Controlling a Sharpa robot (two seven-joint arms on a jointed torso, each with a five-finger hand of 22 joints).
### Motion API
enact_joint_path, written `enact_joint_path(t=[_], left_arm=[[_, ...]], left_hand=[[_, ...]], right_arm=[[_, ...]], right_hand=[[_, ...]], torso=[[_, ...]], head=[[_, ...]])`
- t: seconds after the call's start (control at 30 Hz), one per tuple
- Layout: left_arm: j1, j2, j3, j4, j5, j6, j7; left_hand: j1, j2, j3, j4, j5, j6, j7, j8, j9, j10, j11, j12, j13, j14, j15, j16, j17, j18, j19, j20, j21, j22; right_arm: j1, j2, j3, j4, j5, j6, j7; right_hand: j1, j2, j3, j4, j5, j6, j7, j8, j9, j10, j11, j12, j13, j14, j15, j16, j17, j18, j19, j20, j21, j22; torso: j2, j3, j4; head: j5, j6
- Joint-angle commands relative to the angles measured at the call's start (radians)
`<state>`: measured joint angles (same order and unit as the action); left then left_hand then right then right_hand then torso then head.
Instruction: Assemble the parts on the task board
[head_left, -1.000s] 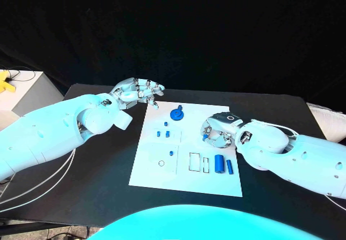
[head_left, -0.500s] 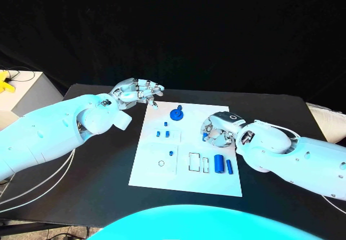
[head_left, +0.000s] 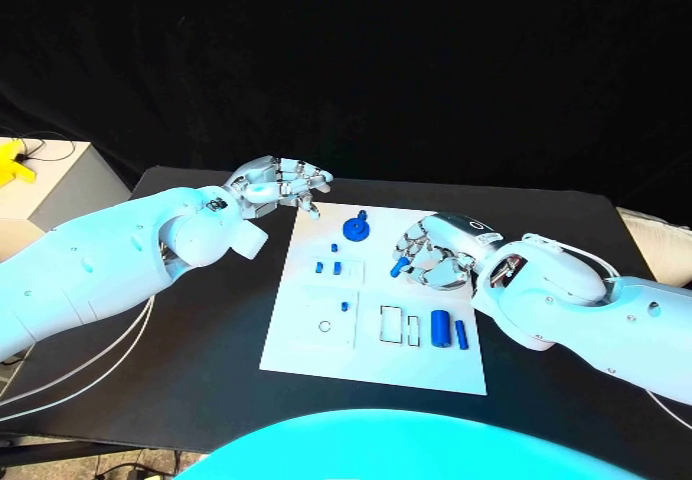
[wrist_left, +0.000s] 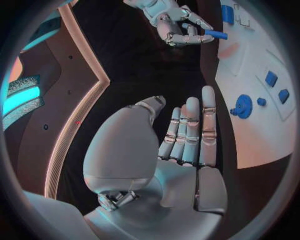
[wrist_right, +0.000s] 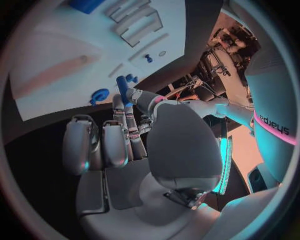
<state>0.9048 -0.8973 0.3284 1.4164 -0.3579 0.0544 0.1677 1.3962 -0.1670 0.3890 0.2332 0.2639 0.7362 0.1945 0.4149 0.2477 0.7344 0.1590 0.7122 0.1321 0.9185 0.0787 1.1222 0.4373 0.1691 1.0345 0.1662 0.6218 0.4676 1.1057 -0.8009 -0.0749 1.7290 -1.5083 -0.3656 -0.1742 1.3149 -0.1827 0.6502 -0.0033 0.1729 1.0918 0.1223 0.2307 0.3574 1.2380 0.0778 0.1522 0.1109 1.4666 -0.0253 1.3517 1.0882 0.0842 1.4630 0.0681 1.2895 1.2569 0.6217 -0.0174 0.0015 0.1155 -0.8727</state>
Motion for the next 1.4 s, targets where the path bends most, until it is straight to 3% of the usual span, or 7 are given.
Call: enact_joint_path(t=[0.03, 0.2, 0.4, 0.7, 1.4], left_arm=[[-0.001, 0.005, 0.001, 0.000, 0.007, 0.016, 0.009], [-0.002, 0.010, 0.001, -0.001, 0.007, 0.017, 0.011], [-0.002, 0.016, 0.001, -0.003, 0.007, 0.018, 0.011], [-0.002, 0.020, 0.001, -0.004, 0.007, 0.020, 0.011], [-0.002, 0.021, 0.001, -0.003, 0.007, 0.021, 0.009]], left_hand=[[0.004, 0.005, -0.004, 0.001, -0.001, -0.007, 0.026, 0.002, -0.001, -0.006, -0.002, -0.002, -0.001, -0.002, 0.005, -0.003, 0.001, 0.013, 0.007, 0.003, -0.005, -0.001], [0.006, 0.006, -0.005, 0.001, -0.001, -0.007, 0.026, 0.004, -0.001, -0.007, -0.002, -0.002, -0.001, -0.003, 0.005, -0.003, 0.001, 0.013, 0.007, 0.003, -0.006, -0.002], [0.007, 0.006, -0.005, 0.001, -0.001, -0.006, 0.026, 0.004, -0.001, -0.007, -0.002, -0.001, -0.002, -0.003, 0.005, -0.003, 0.001, 0.013, 0.007, 0.003, -0.006, -0.002], [0.007, 0.006, -0.005, 0.001, -0.001, -0.006, 0.026, 0.004, -0.001, -0.007, -0.002, -0.001, -0.002, -0.003, 0.005, -0.003, 0.001, 0.013, 0.007, 0.003, -0.006, -0.002], [0.008, 0.007, -0.006, 0.001, -0.001, -0.006, 0.025, 0.006, -0.002, -0.007, -0.003, 0.000, -0.002, -0.004, 0.005, -0.003, 0.001, 0.013, 0.008, 0.003, -0.007, -0.002]], right_arm=[[-0.008, 0.026, -0.002, 0.010, 0.028, -0.009, 0.016], [-0.031, 0.099, -0.009, -0.005, -0.009, -0.004, 0.034], [-0.065, 0.182, -0.017, -0.032, -0.068, 0.000, 0.048], [-0.102, 0.243, -0.025, -0.063, -0.121, 0.002, 0.052], [-0.119, 0.279, -0.041, -0.115, -0.219, 0.031, 0.015]], right_hand=[[0.021, 0.030, 0.004, -0.007, -0.001, 0.008, -0.004, 0.020, 0.046, 0.038, -0.030, -0.003, 0.002, 0.015, -0.008, 0.000, -0.002, -0.015, 0.005, -0.002, 0.003, -0.001], [0.021, 0.030, 0.005, -0.008, -0.001, 0.007, -0.003, 0.020, 0.047, 0.038, -0.030, -0.004, 0.002, 0.015, -0.008, -0.001, -0.004, -0.014, 0.005, -0.002, 0.001, -0.003], [0.022, 0.031, 0.007, -0.010, 0.000, 0.006, -0.003, 0.020, 0.048, 0.038, -0.030, -0.006, 0.003, 0.014, -0.008, -0.002, -0.008, -0.014, 0.004, -0.002, -0.001, -0.005], [0.021, 0.030, 0.008, -0.011, 0.001, 0.005, -0.002, 0.021, 0.049, 0.038, -0.029, -0.007, 0.003, 0.014, -0.008, -0.003, -0.009, -0.013, 0.003, -0.002, -0.003, -0.007], [0.020, 0.030, 0.010, -0.013, 0.003, 0.004, -0.002, 0.022, 0.052, 0.039, -0.029, -0.009, 0.004, 0.014, -0.007, -0.003, -0.009, -0.014, 0.003, -0.002, -0.001, -0.005]], torso=[[0.001, 0.0009, 0.0008], [0.001, 0.0008, 0.0028], [0.001, -0.0020, 0.0043], [0.001, -0.0010, 0.0024], [0.002, -0.0011, 0.0029]], head=[[0.003, 0.000], [0.006, 0.000], [0.012, 0.000], [0.029, 0.000], [0.035, 0.000]])
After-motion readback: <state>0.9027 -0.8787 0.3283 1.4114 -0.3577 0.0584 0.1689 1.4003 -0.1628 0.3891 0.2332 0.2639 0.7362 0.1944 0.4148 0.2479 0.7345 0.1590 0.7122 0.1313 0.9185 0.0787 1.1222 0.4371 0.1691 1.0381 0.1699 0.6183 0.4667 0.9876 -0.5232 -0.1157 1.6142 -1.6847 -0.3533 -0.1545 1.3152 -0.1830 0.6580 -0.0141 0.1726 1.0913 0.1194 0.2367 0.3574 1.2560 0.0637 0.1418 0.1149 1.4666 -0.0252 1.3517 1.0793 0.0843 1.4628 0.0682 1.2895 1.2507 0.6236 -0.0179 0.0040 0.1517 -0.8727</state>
